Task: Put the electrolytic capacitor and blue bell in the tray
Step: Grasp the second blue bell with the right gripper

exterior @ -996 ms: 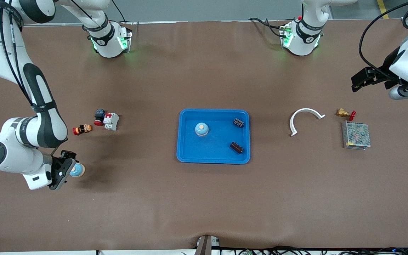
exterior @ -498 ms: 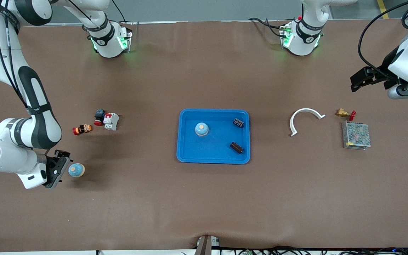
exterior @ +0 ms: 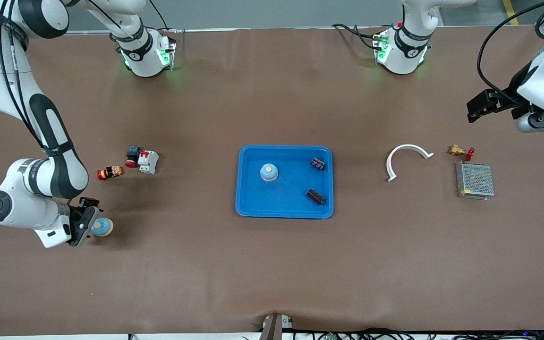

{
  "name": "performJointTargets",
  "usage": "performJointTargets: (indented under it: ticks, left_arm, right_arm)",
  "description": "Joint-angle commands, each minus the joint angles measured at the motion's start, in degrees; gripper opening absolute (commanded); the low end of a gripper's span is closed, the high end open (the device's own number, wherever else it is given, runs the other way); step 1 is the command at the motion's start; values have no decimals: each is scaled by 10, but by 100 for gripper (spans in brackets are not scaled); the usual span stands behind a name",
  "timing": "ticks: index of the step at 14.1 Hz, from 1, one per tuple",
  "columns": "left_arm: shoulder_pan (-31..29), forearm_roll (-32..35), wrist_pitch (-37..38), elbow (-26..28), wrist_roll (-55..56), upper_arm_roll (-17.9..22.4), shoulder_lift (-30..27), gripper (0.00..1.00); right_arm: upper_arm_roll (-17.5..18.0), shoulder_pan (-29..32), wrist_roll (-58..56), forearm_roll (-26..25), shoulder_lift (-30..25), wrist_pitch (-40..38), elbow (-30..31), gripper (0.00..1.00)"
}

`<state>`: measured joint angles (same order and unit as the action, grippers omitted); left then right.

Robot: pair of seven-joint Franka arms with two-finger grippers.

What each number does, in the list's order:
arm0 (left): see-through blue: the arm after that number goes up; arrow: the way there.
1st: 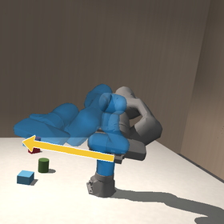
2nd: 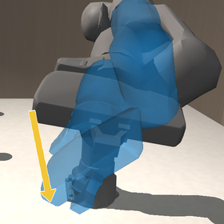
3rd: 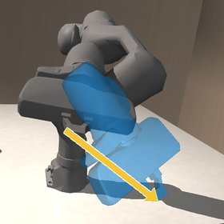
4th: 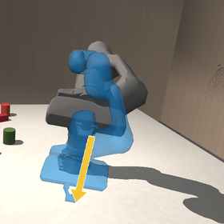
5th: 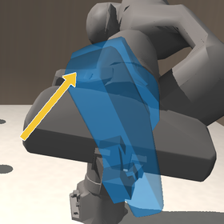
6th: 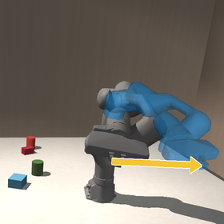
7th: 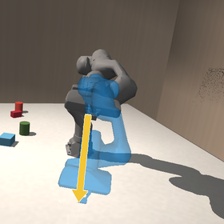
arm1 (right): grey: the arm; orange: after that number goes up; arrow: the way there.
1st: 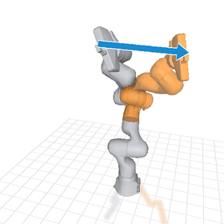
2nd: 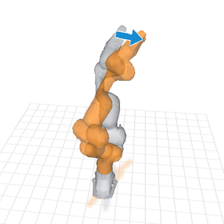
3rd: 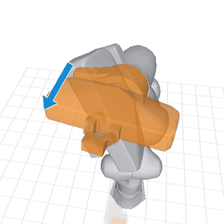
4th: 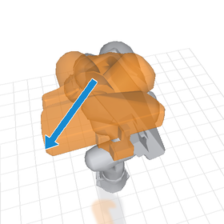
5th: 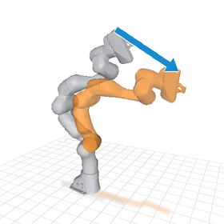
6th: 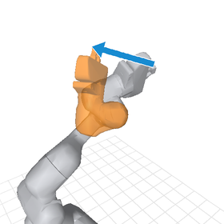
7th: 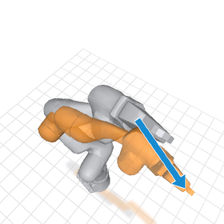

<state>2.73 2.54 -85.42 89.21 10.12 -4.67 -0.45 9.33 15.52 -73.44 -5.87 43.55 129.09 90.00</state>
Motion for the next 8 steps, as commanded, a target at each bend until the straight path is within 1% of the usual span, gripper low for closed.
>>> performJointTargets:
  ticks: [1,2,4,8]
  left_arm:
    - [3,-8,2,-11,-5,0,7,100]
    - [5,-8,2,-11,-5,0,9,100]
    - [7,-8,2,-35,-5,0,21,100]
    - [8,-7,2,-39,-3,1,24,100]
  right_arm:
    - [10,8,-3,-6,-5,12,13,100]
    - [10,7,-3,-6,-5,16,16,100]
    - [10,6,-1,-5,-4,21,20,100]
    - [10,5,-1,-5,-3,38,26,100]
